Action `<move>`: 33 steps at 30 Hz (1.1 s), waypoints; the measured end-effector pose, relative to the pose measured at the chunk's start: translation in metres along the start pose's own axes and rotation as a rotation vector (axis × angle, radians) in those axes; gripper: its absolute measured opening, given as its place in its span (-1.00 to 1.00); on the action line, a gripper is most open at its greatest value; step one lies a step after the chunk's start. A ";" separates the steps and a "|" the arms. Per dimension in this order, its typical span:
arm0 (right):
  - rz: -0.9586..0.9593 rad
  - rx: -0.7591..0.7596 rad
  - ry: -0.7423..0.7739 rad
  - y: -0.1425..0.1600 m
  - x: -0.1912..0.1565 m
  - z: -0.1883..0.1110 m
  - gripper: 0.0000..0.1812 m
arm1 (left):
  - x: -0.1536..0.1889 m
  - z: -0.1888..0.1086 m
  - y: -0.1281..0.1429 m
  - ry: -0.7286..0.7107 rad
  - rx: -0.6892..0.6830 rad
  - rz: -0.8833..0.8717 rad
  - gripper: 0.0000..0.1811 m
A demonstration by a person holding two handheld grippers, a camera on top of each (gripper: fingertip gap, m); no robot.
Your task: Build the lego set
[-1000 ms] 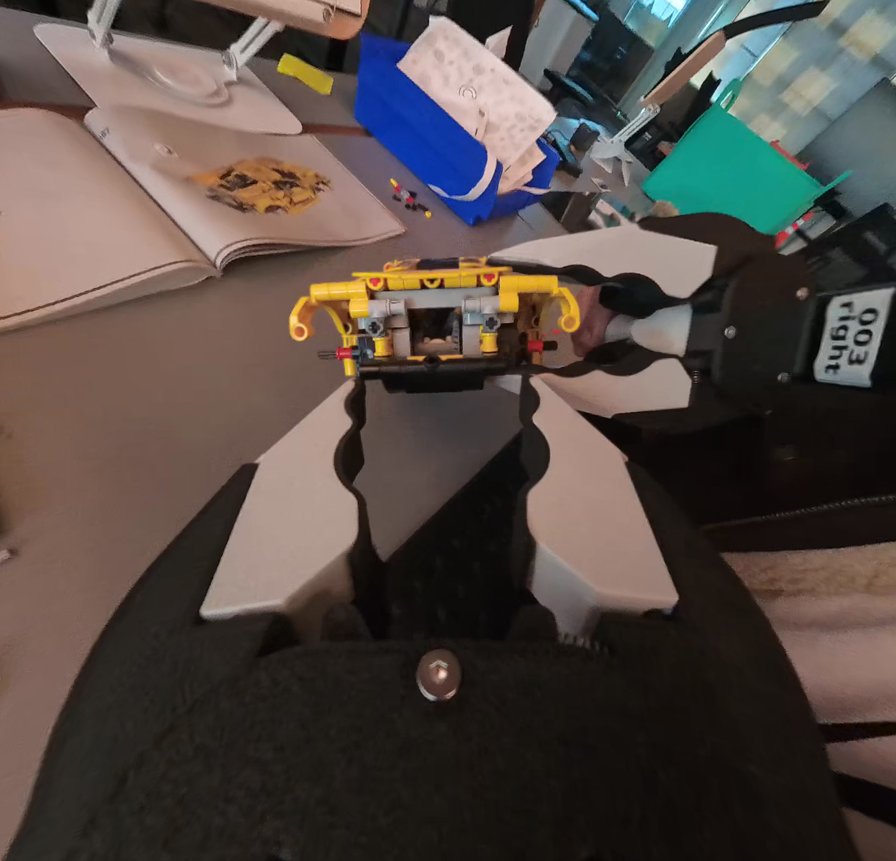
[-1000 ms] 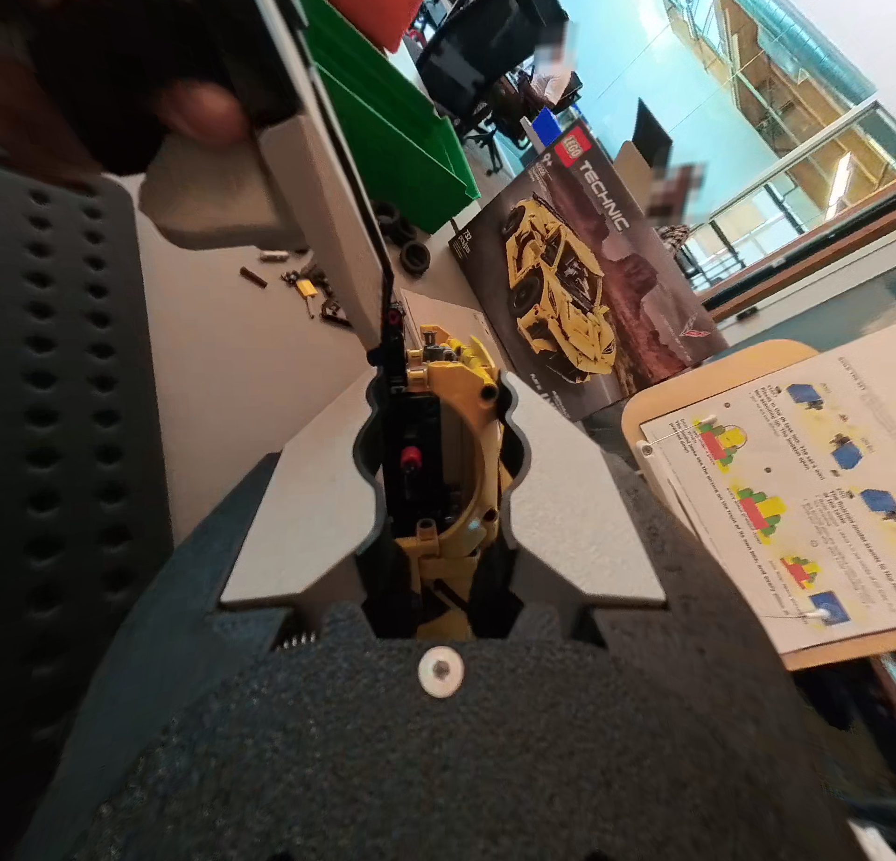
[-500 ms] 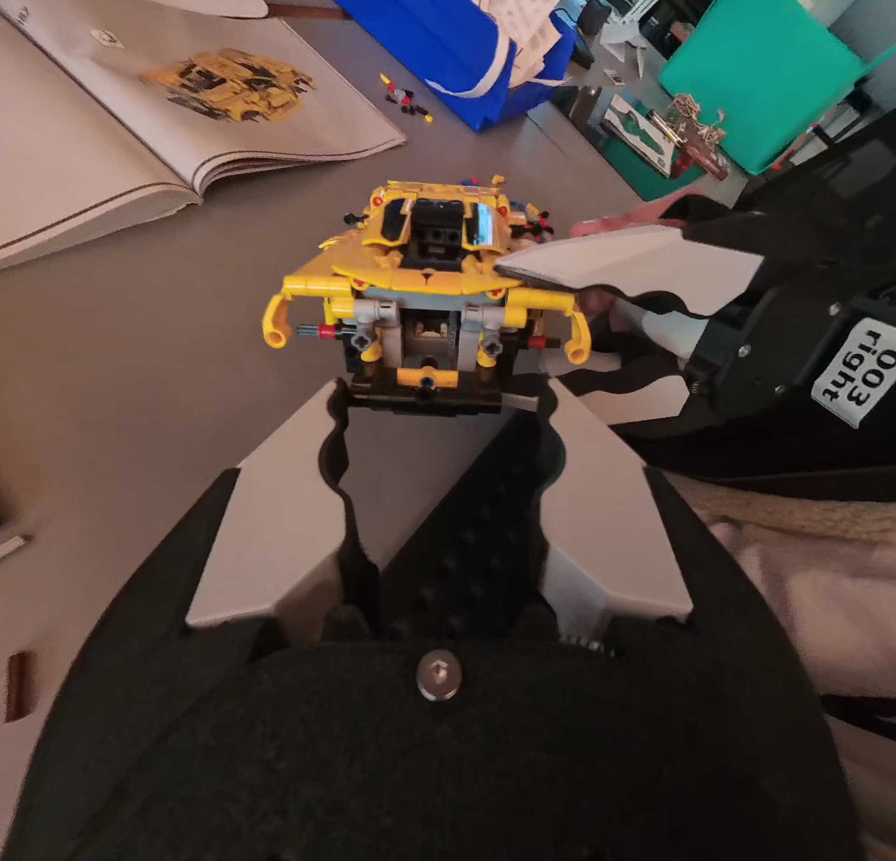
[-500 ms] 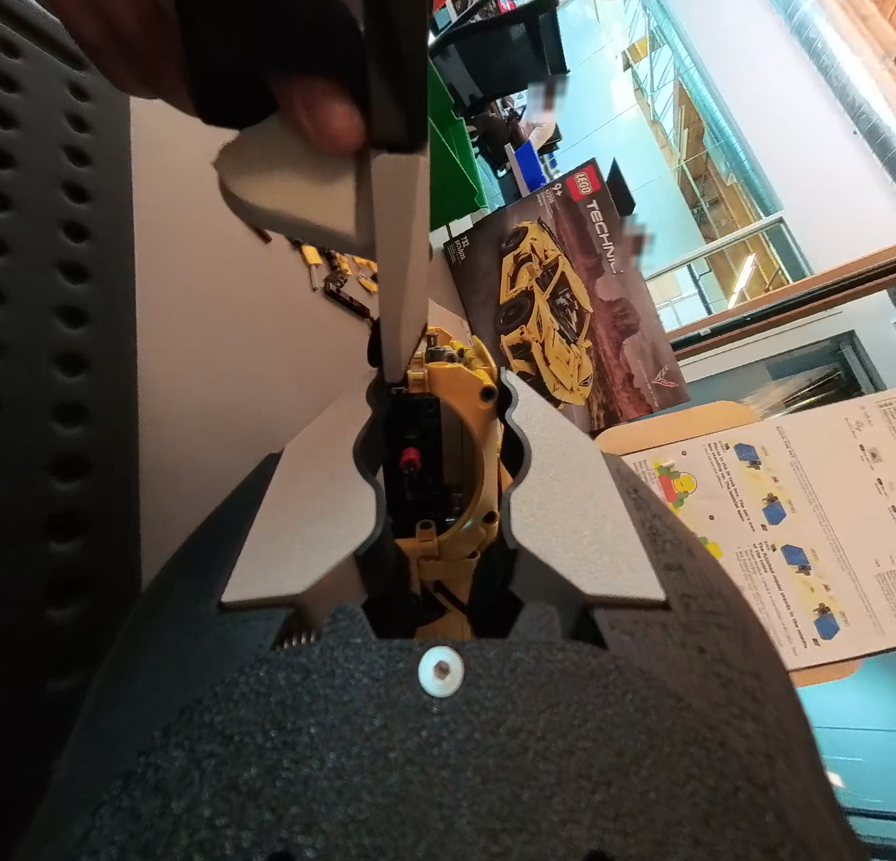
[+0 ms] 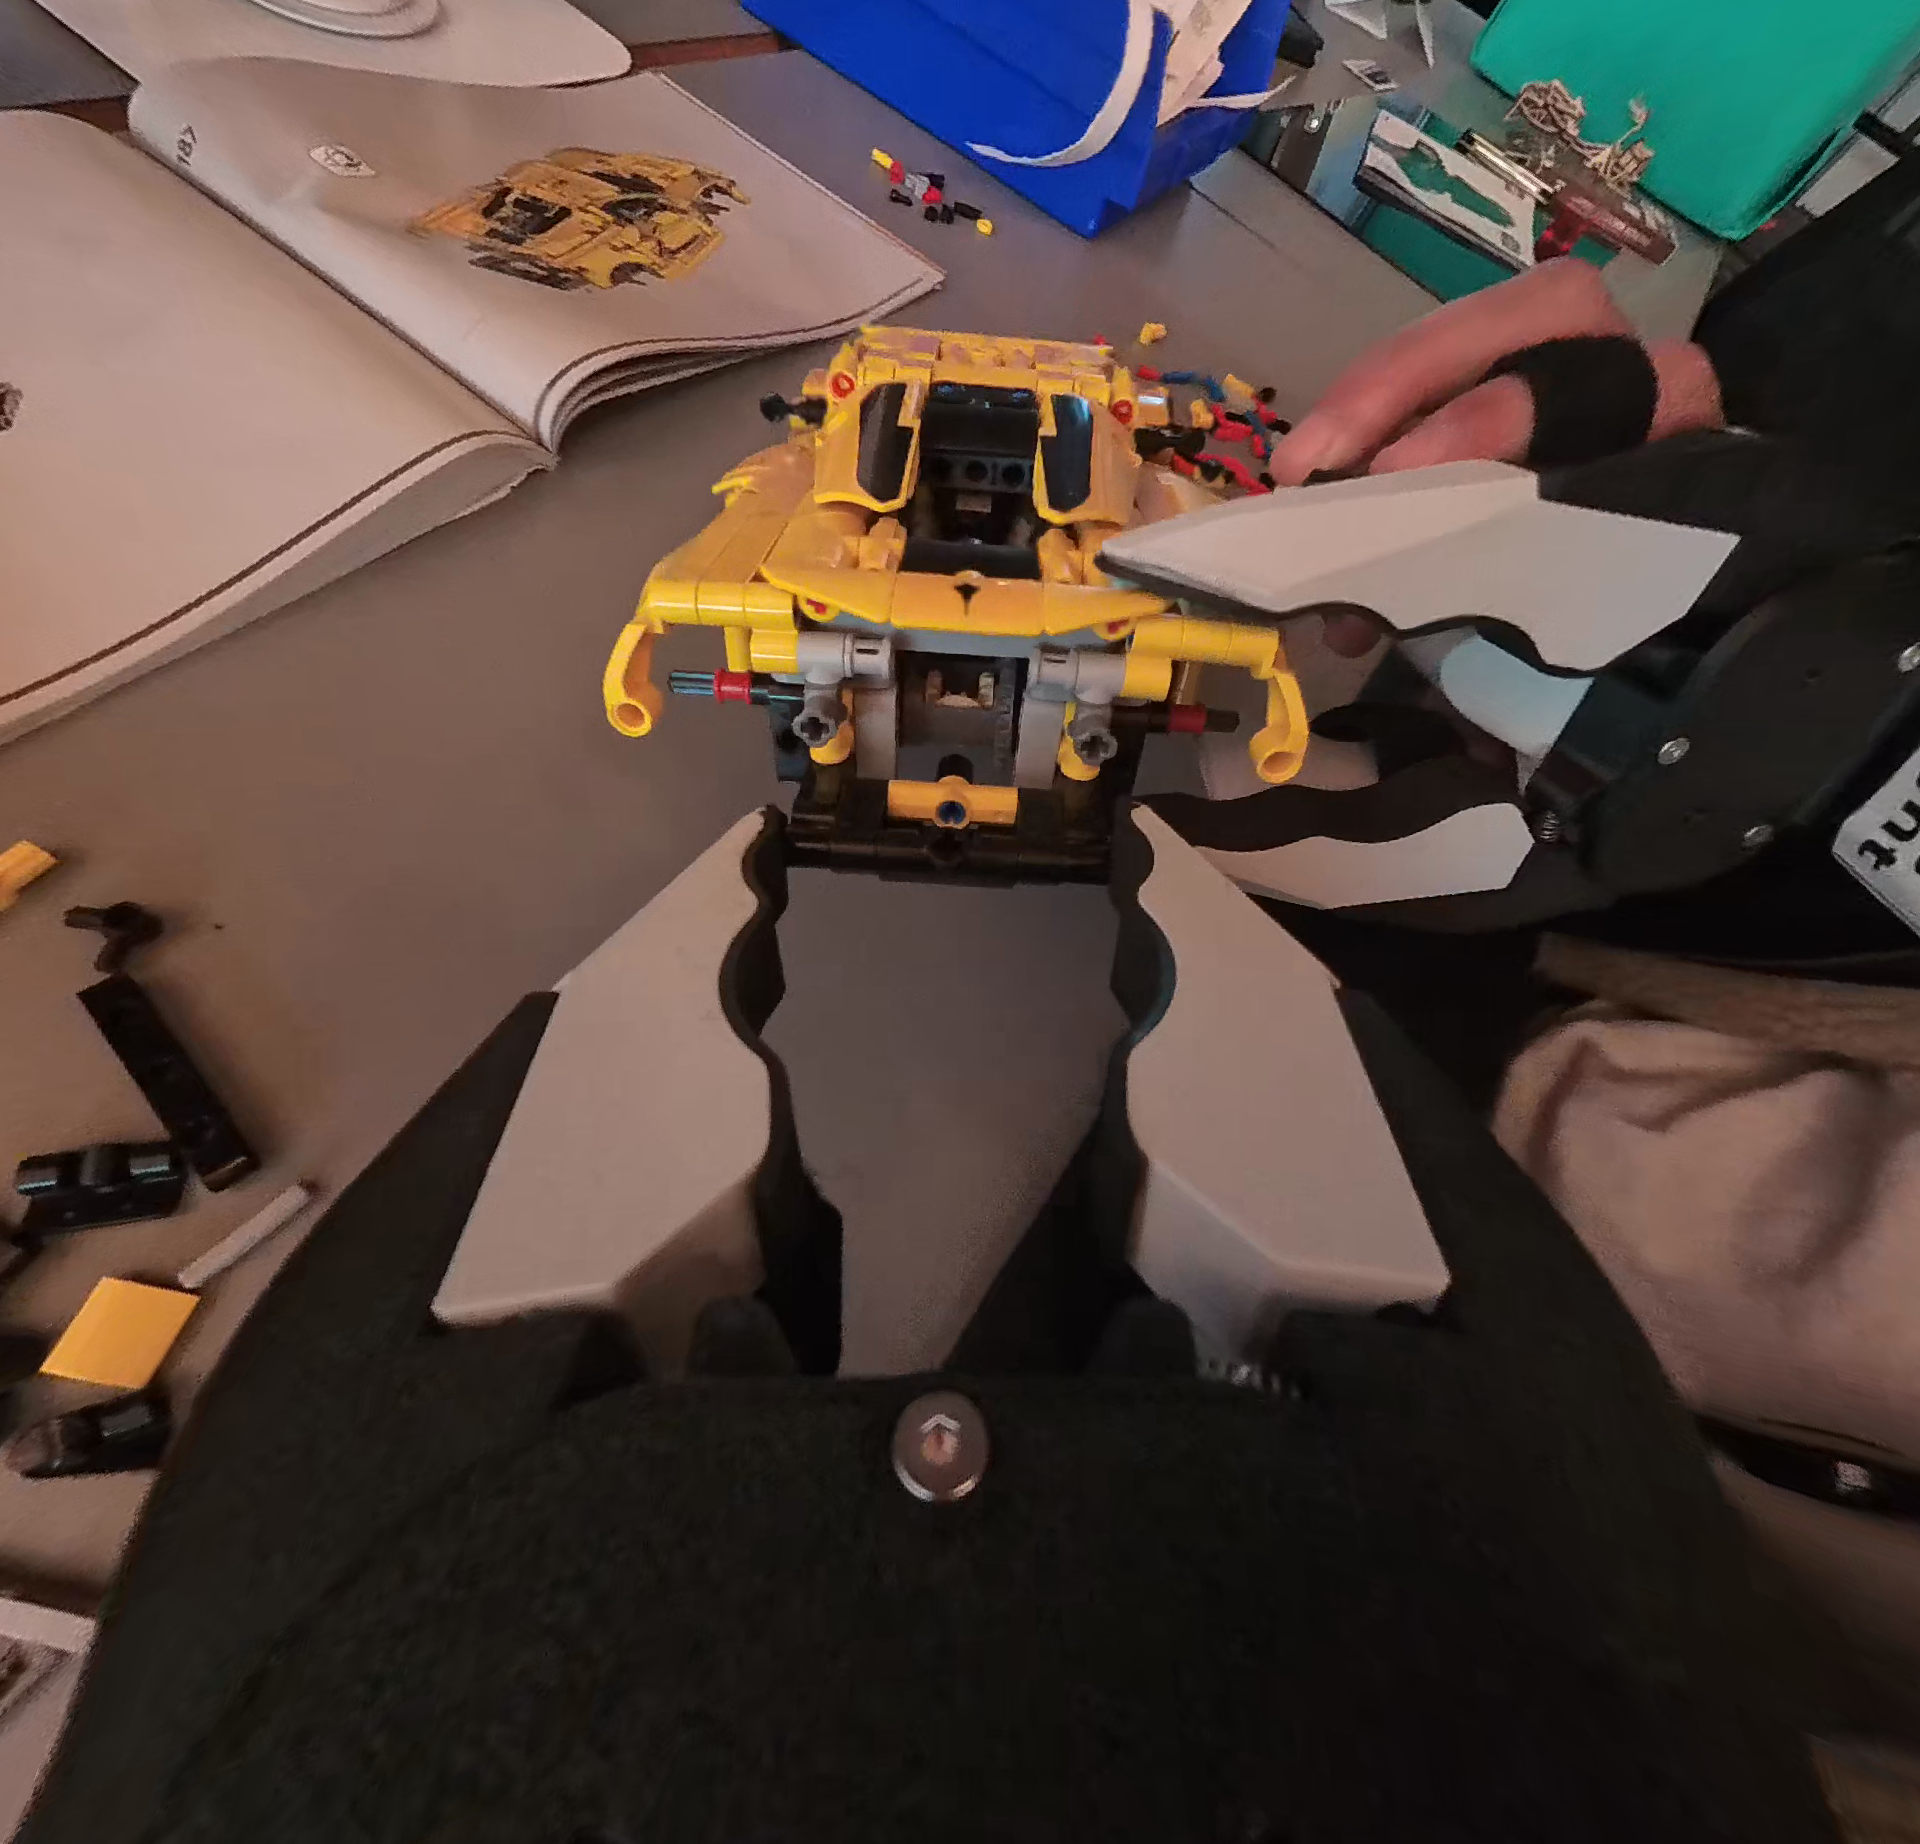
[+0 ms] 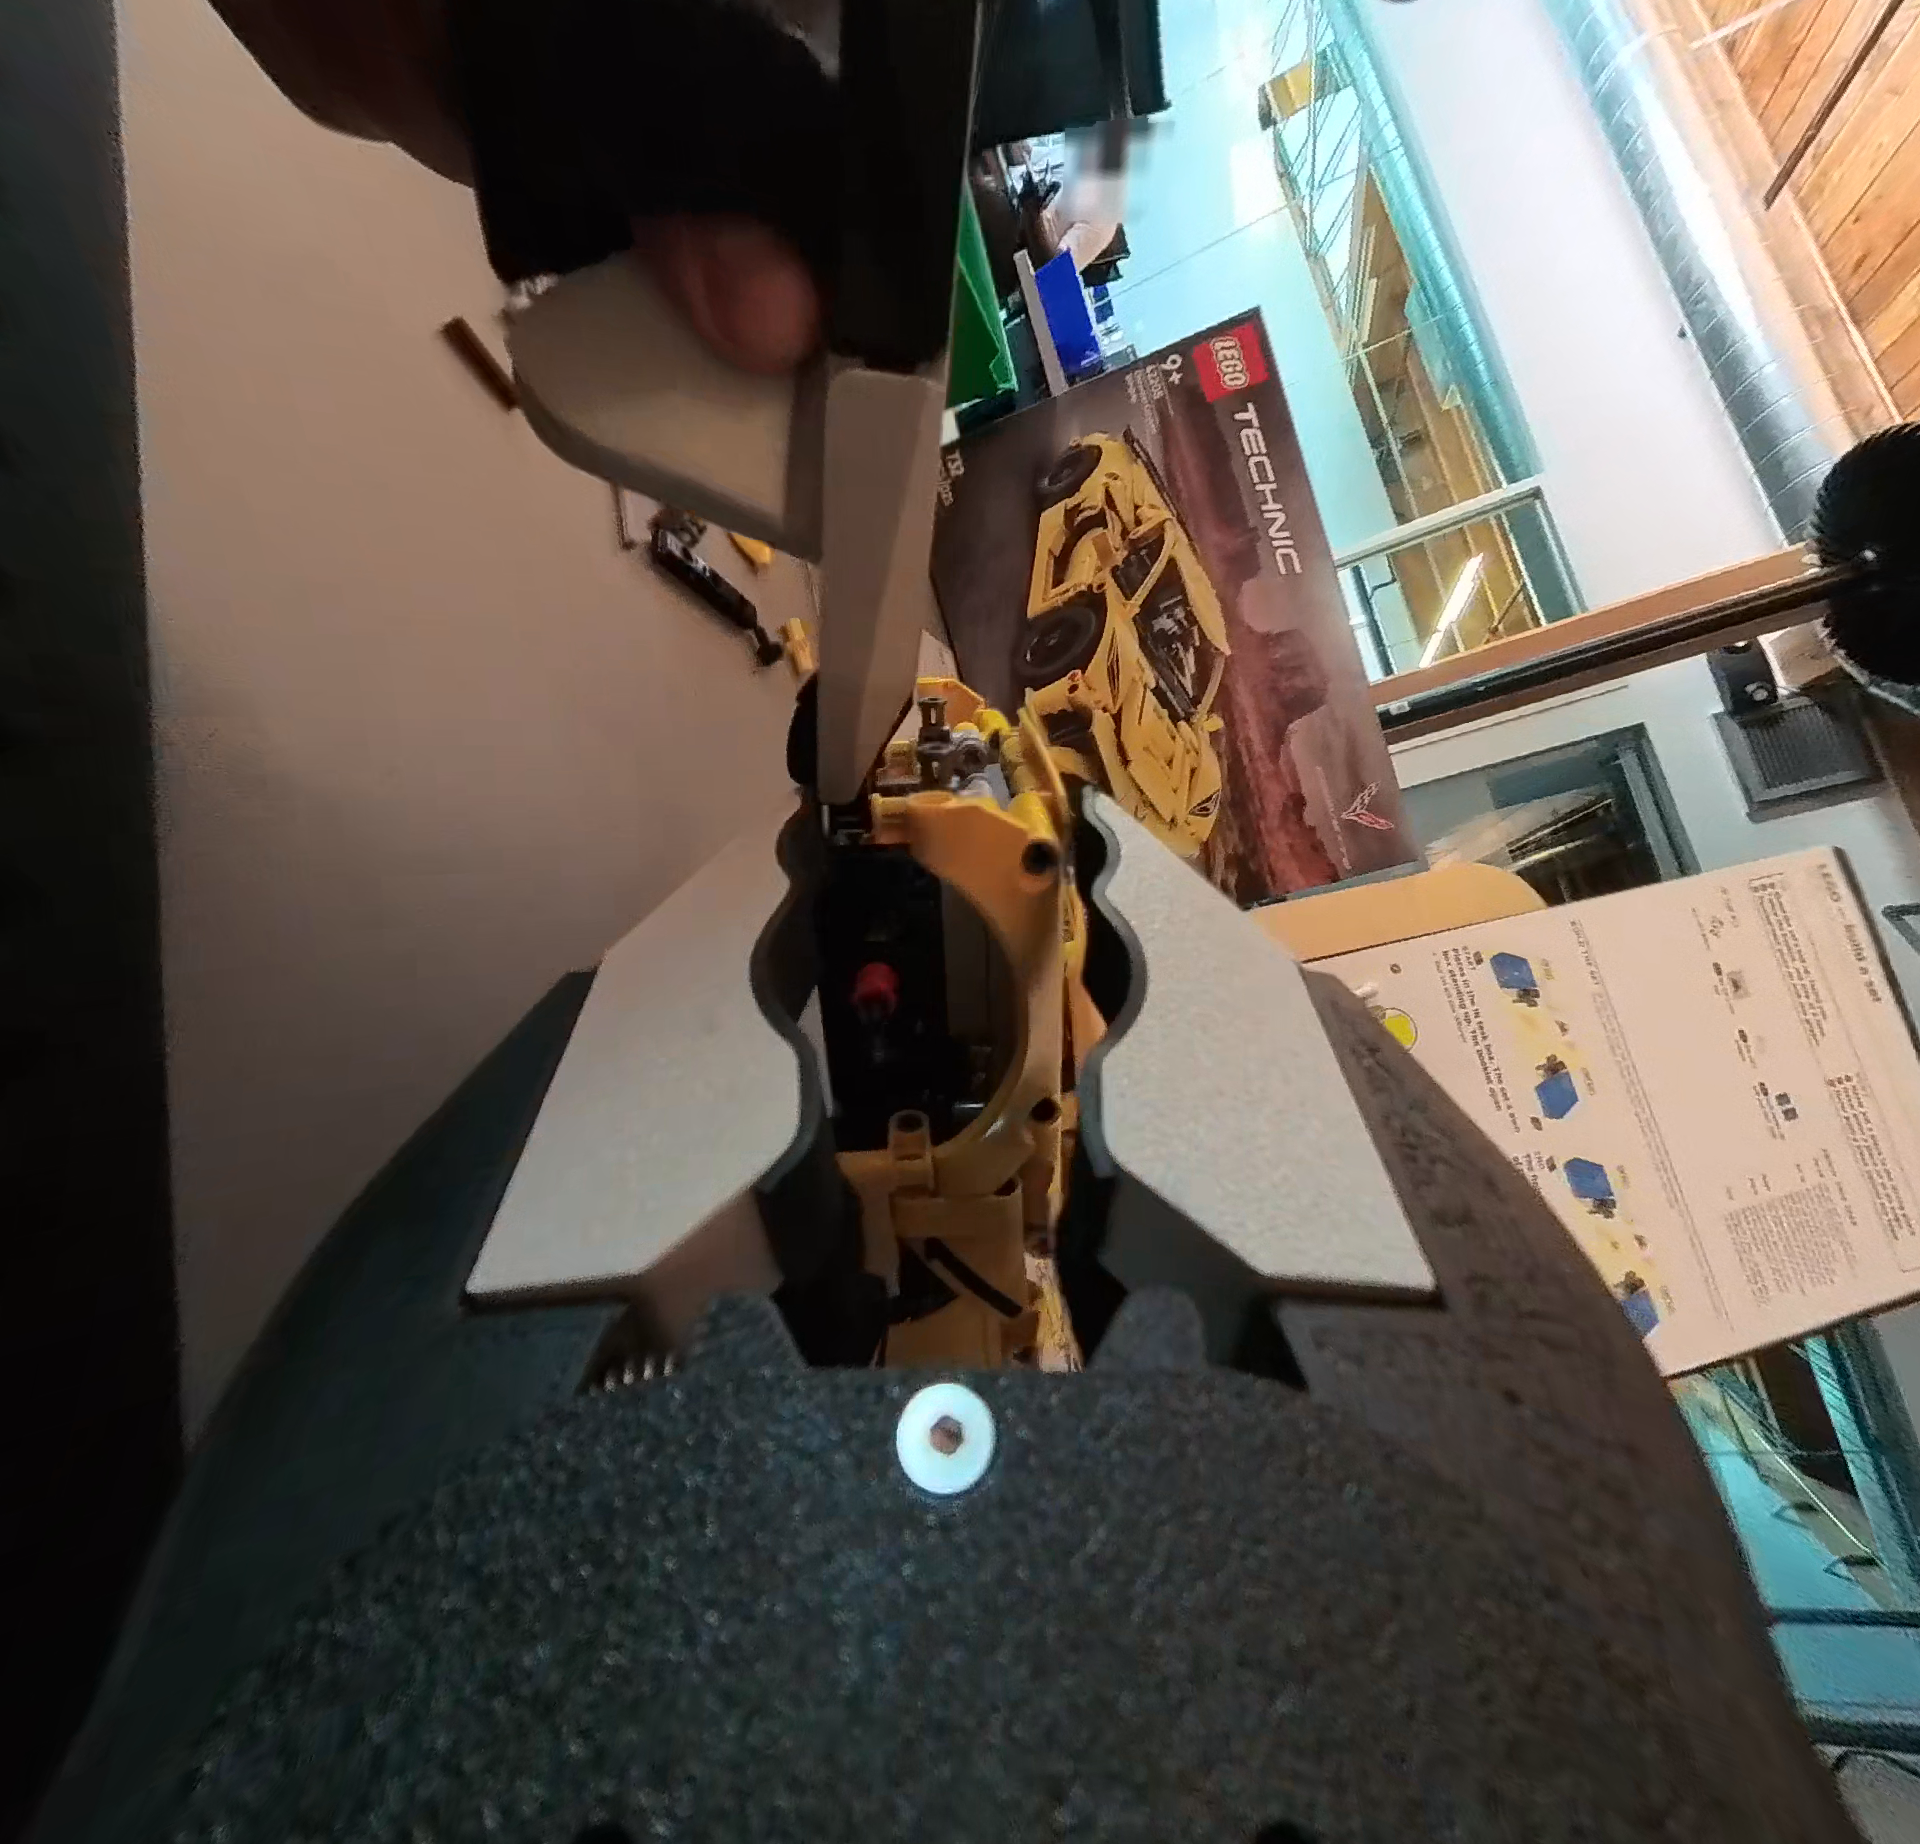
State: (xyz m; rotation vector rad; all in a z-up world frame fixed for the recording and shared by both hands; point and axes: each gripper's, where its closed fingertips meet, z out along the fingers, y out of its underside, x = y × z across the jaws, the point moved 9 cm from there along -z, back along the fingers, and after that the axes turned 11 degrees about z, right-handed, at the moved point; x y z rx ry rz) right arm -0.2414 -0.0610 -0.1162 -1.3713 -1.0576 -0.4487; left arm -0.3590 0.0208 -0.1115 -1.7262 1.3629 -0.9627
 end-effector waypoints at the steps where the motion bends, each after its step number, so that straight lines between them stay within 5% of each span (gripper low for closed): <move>1: -0.007 -0.004 0.004 0.001 0.000 0.002 -0.47 | -0.001 0.001 0.000 -0.002 0.000 0.008 -0.32; 10: -0.023 -0.027 -0.007 0.003 -0.005 -0.001 -0.25 | -0.004 0.003 -0.002 -0.001 0.013 0.020 -0.32; 15: 0.229 -0.010 -0.063 0.014 0.019 -0.029 -0.27 | -0.010 0.006 0.009 0.025 -0.002 0.049 -0.32; 26: 1.029 -0.089 0.170 0.139 0.143 -0.062 -0.26 | -0.033 0.013 0.034 0.102 -0.108 0.177 -0.32; 33: 1.342 -0.138 0.081 0.196 0.173 -0.045 -0.25 | -0.039 0.026 0.042 0.118 -0.181 0.202 -0.32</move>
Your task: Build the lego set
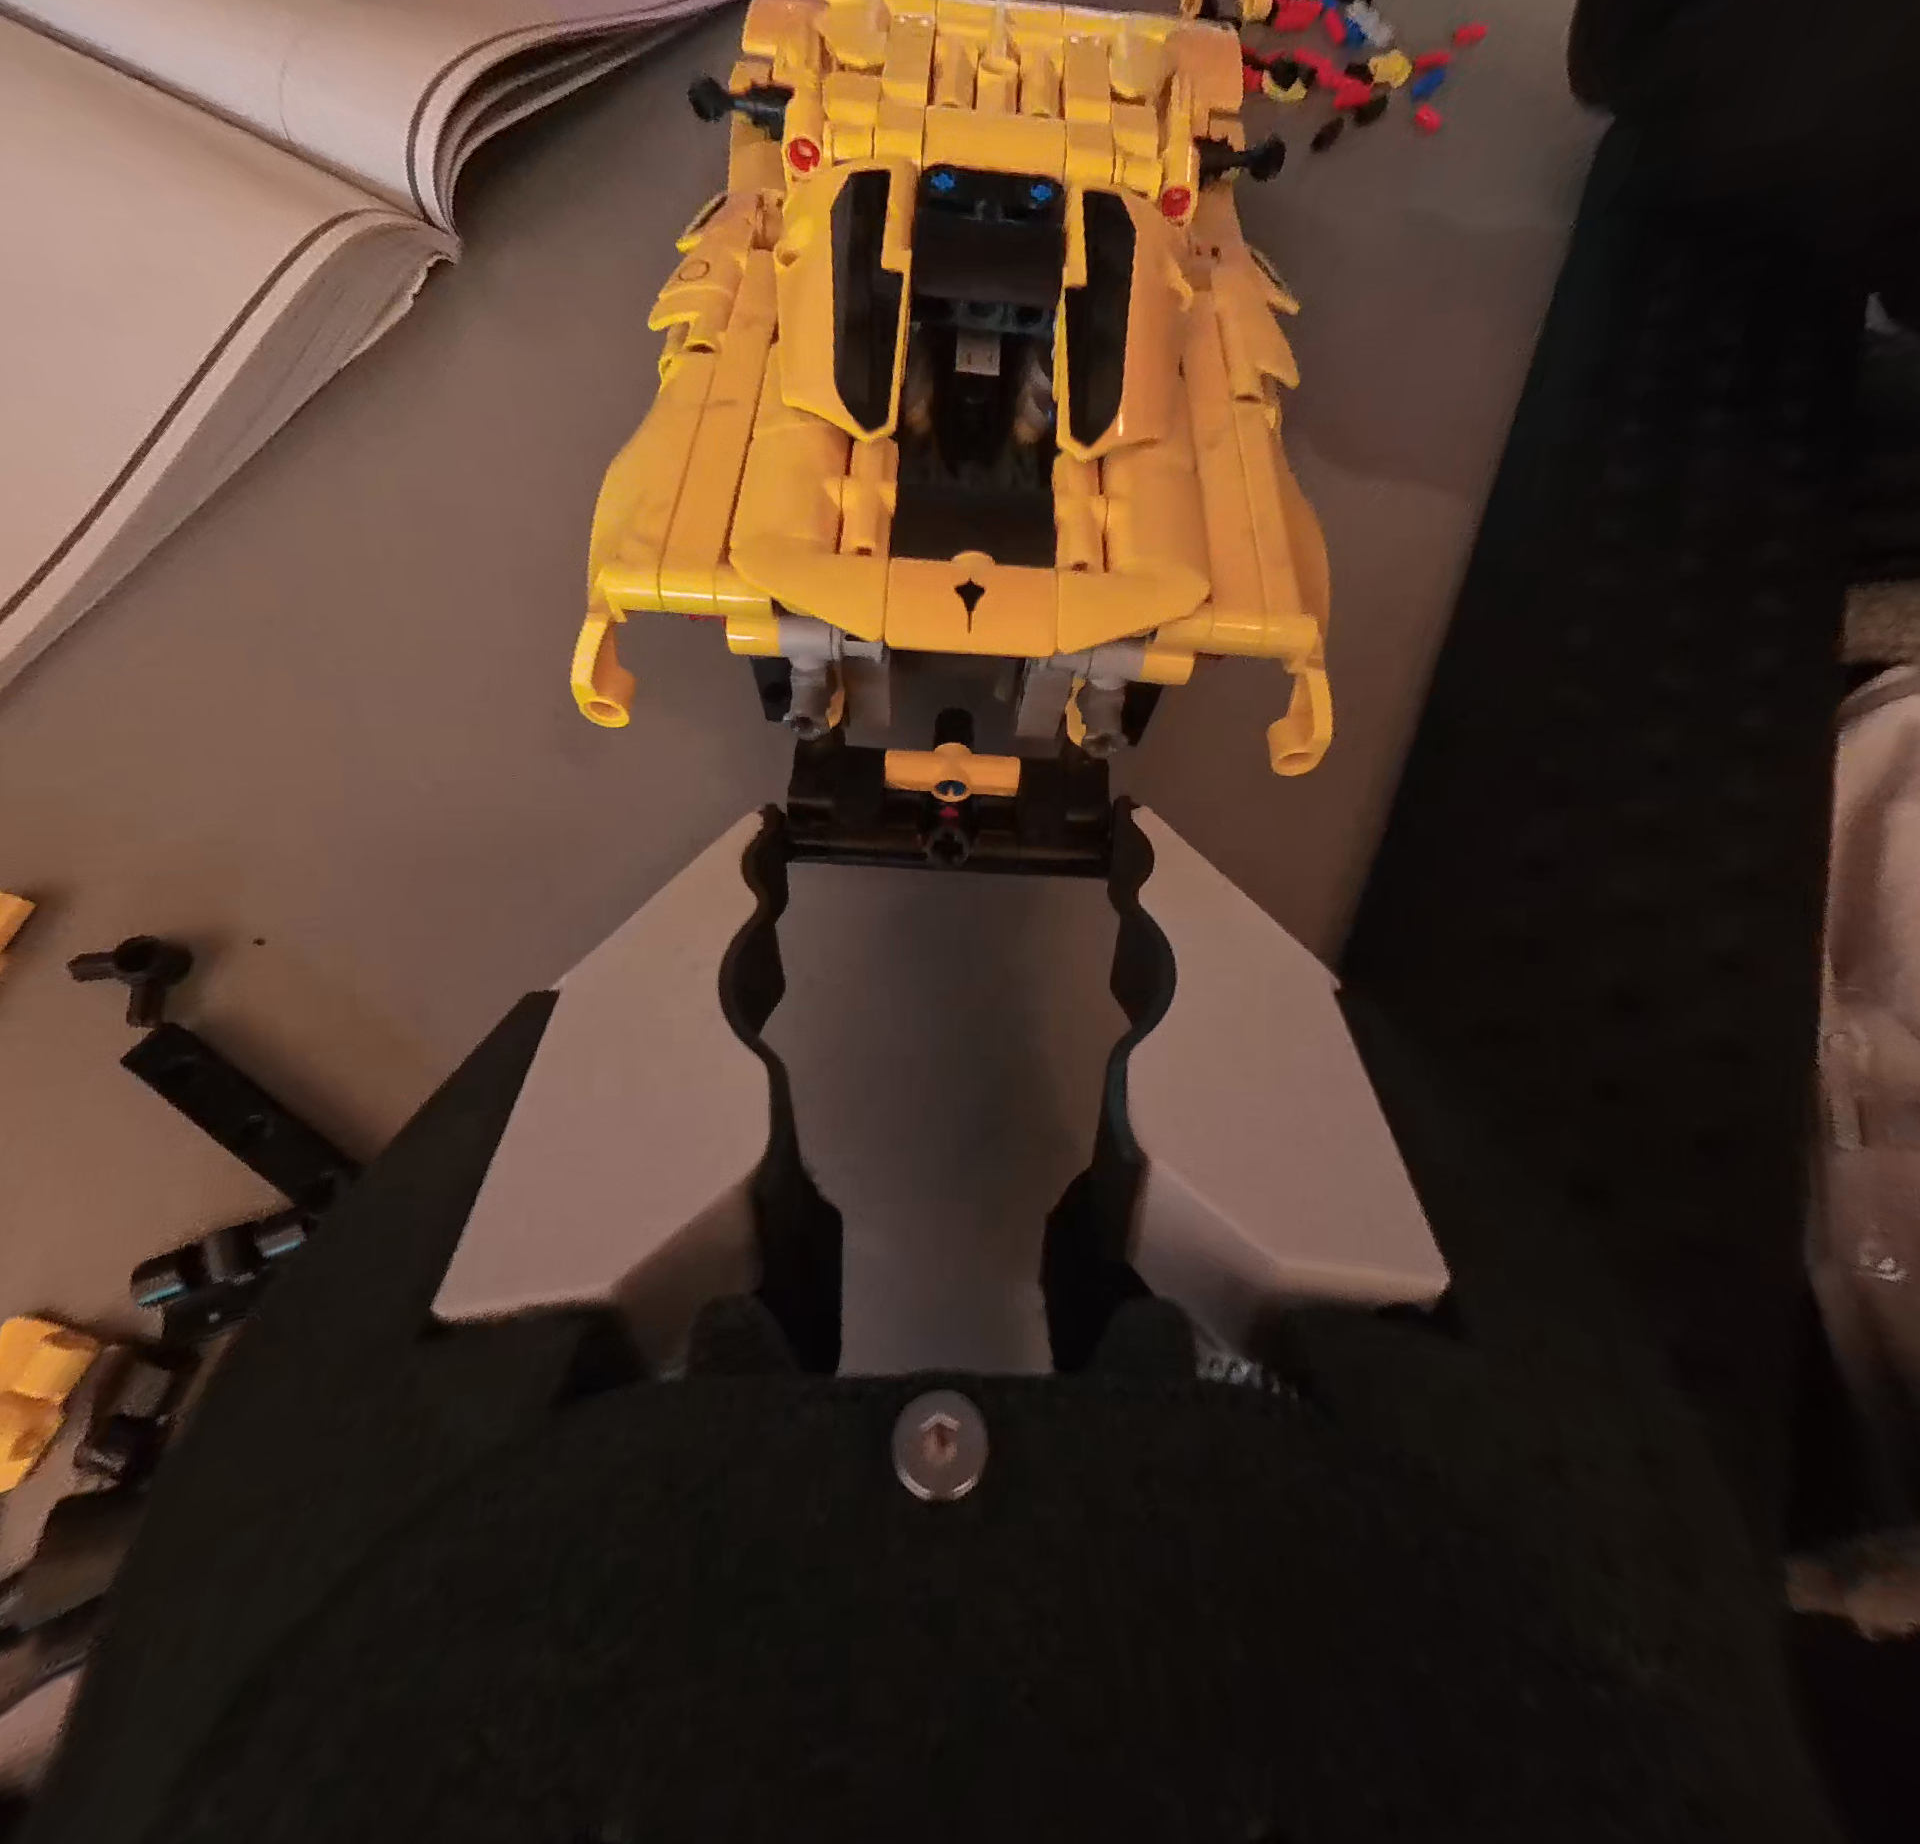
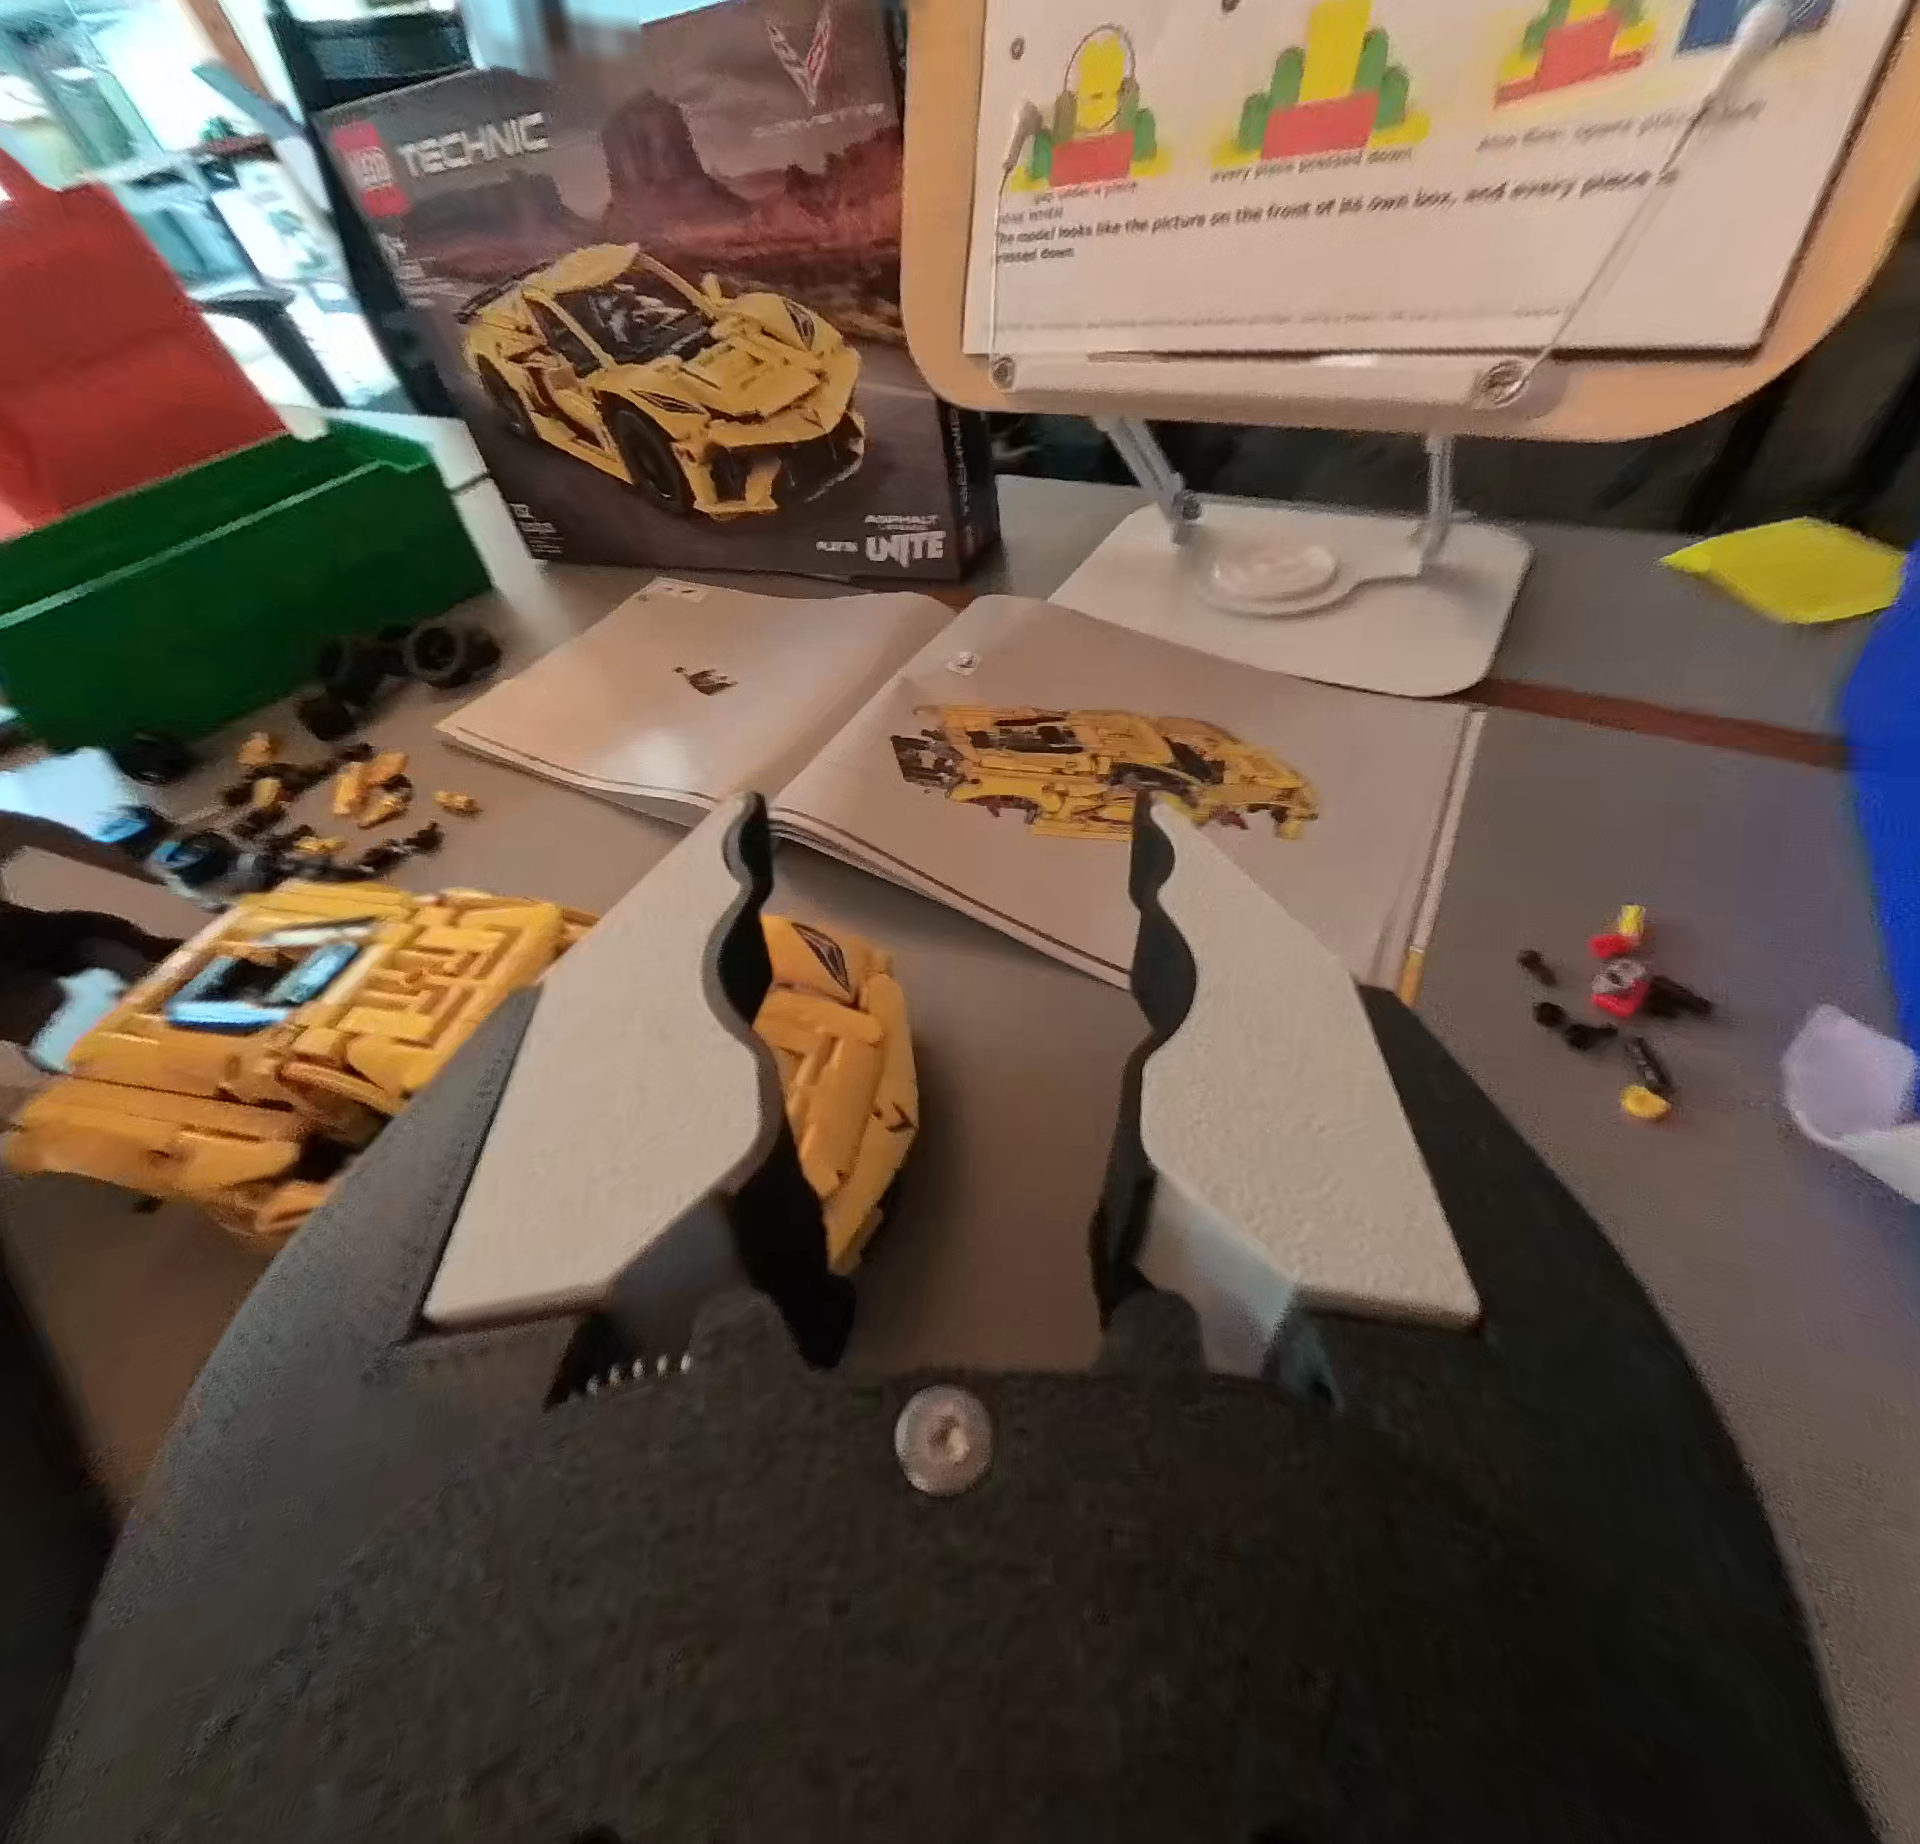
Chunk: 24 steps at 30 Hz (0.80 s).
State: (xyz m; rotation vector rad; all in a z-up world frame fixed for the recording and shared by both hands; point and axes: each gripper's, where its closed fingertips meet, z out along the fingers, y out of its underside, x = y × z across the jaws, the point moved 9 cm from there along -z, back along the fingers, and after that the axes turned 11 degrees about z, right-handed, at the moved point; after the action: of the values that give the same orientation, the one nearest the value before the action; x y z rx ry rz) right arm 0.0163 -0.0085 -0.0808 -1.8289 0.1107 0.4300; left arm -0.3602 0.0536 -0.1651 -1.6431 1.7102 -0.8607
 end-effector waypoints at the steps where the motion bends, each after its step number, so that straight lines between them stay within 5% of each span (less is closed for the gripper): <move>1: 0.027 -0.011 -0.030 -0.005 0.003 0.004 -0.24 | 0.000 0.002 0.000 0.001 -0.009 0.001 -0.32; 7: 0.082 0.009 -0.076 -0.021 0.011 0.026 -0.30 | -0.002 0.014 0.000 -0.002 -0.054 0.016 -0.32; 24: 0.068 -0.064 0.062 0.020 0.020 0.038 -0.34 | -0.001 0.024 -0.001 -0.032 -0.148 0.060 -0.31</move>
State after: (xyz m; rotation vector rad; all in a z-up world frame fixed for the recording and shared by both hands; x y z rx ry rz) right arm 0.0205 0.0240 -0.1152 -1.9065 0.2040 0.4286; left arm -0.3405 0.0541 -0.1786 -1.6820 1.8297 -0.6903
